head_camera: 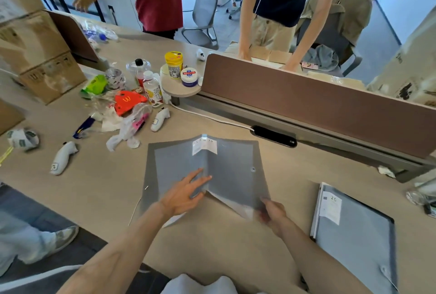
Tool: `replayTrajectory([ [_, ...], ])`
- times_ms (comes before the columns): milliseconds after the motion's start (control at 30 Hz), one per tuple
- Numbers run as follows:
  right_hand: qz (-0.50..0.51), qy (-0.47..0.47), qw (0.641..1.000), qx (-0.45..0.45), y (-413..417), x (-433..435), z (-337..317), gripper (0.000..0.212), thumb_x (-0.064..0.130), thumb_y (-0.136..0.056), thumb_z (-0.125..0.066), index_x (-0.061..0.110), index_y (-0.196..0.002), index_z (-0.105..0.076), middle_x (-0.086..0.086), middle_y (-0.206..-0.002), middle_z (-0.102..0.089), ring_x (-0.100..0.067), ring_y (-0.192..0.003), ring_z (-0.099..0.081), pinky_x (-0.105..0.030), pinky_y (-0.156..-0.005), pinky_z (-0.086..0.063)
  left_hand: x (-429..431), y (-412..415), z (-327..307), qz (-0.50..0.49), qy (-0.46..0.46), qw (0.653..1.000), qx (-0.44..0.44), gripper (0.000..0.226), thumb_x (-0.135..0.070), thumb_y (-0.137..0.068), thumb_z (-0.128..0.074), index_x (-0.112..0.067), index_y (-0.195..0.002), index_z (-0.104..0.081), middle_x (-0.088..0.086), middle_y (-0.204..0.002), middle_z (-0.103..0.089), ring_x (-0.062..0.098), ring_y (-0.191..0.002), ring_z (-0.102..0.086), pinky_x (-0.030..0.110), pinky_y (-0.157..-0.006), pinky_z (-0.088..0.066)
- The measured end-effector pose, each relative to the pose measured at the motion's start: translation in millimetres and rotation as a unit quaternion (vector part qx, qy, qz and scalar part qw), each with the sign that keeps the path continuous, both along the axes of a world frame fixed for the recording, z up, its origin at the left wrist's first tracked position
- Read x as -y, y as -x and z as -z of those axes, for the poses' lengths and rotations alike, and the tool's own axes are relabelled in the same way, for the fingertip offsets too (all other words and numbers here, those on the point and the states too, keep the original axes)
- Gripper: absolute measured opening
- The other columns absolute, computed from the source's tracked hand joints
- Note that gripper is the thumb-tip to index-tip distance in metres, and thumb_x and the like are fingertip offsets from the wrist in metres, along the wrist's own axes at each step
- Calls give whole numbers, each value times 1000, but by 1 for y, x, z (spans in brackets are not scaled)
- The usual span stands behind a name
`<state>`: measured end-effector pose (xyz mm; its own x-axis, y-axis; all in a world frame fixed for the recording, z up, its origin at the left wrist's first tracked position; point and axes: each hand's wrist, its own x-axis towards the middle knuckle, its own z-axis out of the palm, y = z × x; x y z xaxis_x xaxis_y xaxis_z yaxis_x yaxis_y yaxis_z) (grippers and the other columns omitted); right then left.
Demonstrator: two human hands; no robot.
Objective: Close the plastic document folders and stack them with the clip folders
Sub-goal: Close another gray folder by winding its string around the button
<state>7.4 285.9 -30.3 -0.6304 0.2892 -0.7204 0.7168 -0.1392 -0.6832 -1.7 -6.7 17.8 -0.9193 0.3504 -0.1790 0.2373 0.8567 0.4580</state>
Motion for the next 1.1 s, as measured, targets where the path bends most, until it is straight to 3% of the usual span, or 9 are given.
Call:
replayTrajectory([
  [167,53,158,983,-83,-2,1,-39,16,0,-98,-38,11,-99,-49,-15,-85,-66,-22,-57,-70,-27,-48,-58,-1,-2,-11,-20,-30,999,29,47,-40,-98,-37,-53,-141,-24,-8,-159,-16,20,-142,-29,43,-115,-29],
  [333,104,201,964,-138,0,-9,-68,40,-9,-97,-33,6,-133,-41,-12,-92,-60,-12,-52,-70,-22,-45,-56,-17,-8,-28,-55,-81,995,23,59,-35,-89,-52,-31,-145,-33,-5,-158,-18,17,-145,-23,29,-114,-23],
  [433,128,213,958,-145,-3,-13,-77,49,-8,-96,-37,10,-141,-36,-8,-84,-59,-8,-45,-66,-18,-42,-53,-29,-7,-38,-81,-151,985,29,73,-45,-79,-52,-31,-147,-29,-11,-156,-15,13,-146,-17,36,-119,-20],
  [567,135,249,943,-173,-6,-18,-94,43,-8,-95,-39,16,-131,-46,3,-49,-59,-1,-33,-48,-11,-34,-40,-55,0,-67,-176,-334,922,89,71,-28,-86,-61,-27,-148,-26,5,-157,-23,24,-144,-23,46,-118,-22],
  [700,95,286,932,-199,-11,-18,-108,35,-6,-96,-36,18,-118,-47,5,-47,-57,-1,-32,-39,-12,-32,-31,-79,1,-103,-293,-462,829,113,46,-30,-94,-56,-17,-134,-39,0,-129,-55,17,-100,-62,23,-69,-57],
  [767,48,270,937,-217,-13,-18,-113,33,-4,-96,-38,20,-115,-50,2,-58,-61,-2,-33,-36,-13,-33,-30,-81,2,-113,-336,-483,801,114,35,-27,-92,-59,-13,-124,-49,7,-117,-63,13,-82,-63,20,-55,-54],
  [833,-13,214,951,-225,-16,-20,-119,27,1,-96,-40,21,-107,-53,-5,-75,-68,-4,-34,-35,-14,-35,-28,-78,0,-116,-349,-513,775,119,34,-21,-90,-62,-10,-121,-53,12,-114,-65,16,-80,-65,28,-61,-55],
  [967,-122,-80,959,-242,-21,-32,-120,6,17,-90,-55,18,-85,-58,-5,-82,-66,-12,-58,-52,-23,-49,-38,-67,-9,-108,-351,-561,737,137,34,-11,-86,-63,-6,-118,-55,17,-112,-66,24,-82,-66,34,-64,-56],
  [1100,-148,-118,957,-218,-19,-32,-106,51,40,-86,-64,18,-128,-46,-1,-119,-54,-19,-105,-56,-33,-84,-50,-56,-15,-94,-343,-594,707,170,37,-10,-83,-64,-6,-119,-57,19,-115,-66,31,-91,-65,43,-80,-56],
])
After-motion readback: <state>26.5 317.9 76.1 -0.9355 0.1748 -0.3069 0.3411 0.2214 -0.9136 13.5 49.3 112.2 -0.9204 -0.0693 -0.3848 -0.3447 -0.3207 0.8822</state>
